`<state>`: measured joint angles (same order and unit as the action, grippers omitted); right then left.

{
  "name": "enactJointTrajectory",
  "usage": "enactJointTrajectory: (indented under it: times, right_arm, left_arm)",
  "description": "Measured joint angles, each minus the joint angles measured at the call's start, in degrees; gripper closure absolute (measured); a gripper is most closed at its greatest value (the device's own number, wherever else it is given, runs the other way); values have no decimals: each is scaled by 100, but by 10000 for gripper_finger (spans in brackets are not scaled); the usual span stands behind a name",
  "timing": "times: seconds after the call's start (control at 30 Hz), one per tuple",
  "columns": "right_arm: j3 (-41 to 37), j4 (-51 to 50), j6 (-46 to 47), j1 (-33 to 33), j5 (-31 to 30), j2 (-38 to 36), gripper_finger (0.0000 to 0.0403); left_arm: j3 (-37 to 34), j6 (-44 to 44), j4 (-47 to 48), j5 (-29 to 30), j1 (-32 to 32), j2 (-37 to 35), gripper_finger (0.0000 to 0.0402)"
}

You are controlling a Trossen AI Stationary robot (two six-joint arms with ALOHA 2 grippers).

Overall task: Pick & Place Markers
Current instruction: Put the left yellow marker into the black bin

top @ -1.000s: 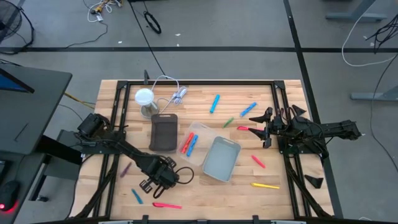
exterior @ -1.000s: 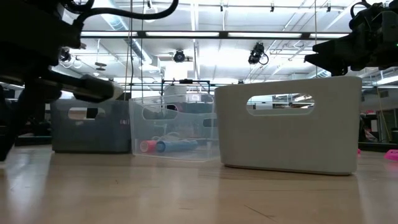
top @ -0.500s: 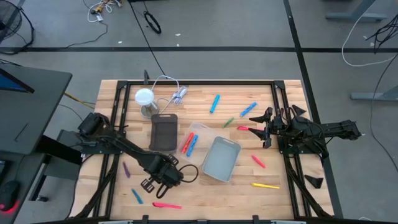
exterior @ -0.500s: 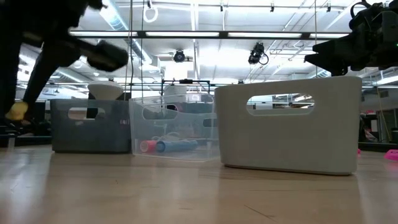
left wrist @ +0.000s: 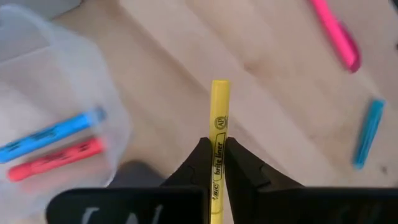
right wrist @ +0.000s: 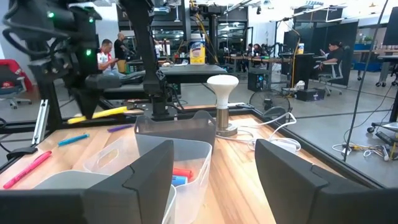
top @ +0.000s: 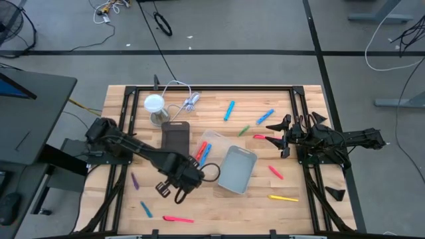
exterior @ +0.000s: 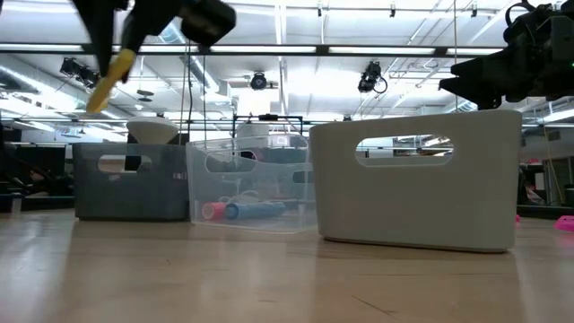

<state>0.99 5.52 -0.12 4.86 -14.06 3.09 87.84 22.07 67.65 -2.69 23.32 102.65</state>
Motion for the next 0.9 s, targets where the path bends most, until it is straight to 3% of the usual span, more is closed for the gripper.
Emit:
enactJointTrajectory:
  times: [0.5, 0.9]
  right_arm:
    - [0, 0, 0, 0, 0, 0, 174]
    - [0, 0, 0, -1, 0, 0, 174]
  left_arm:
    - [275, 2729, 910, 369, -810, 0, 379]
    - [191, 4593, 896, 723, -1245, 0, 379]
